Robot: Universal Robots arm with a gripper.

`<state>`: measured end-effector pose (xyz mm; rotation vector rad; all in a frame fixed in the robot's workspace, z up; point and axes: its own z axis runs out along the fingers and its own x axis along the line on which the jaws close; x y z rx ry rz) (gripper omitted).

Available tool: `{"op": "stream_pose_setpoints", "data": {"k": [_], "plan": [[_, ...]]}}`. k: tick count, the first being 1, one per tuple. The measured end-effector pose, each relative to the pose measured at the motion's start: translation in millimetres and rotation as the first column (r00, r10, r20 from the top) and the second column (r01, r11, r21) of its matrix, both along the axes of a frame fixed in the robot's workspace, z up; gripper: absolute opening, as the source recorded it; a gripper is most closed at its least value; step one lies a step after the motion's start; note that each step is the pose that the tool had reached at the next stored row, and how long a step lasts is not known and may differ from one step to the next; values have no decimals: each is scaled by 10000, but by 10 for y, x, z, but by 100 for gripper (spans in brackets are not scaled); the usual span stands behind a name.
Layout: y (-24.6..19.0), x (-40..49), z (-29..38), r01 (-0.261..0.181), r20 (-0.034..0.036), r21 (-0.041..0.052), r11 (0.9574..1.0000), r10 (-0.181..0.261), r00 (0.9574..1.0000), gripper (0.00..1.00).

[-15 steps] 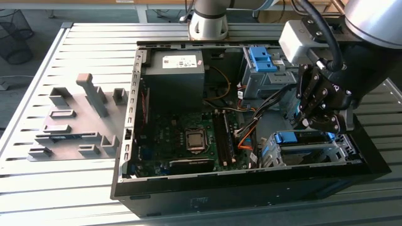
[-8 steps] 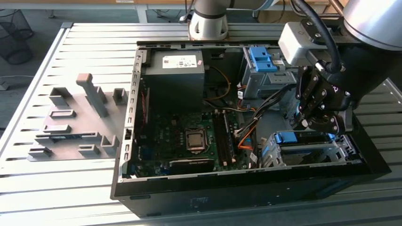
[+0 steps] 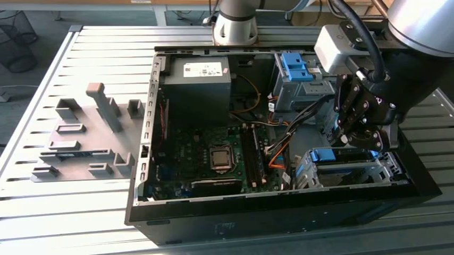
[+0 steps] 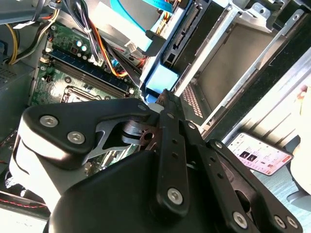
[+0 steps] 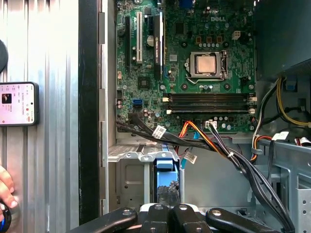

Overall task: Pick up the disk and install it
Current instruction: 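Insert the first disk wire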

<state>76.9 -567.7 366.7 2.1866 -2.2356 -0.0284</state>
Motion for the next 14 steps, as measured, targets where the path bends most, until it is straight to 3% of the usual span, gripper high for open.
{"op": "stream_pose_setpoints", "data": {"k": [3,14], "plan": [[-1,42,-7,-1,0,-1,10000,1,10000,11],[0,532,-52,-8,0,-2,10000,8,10000,11]]}}
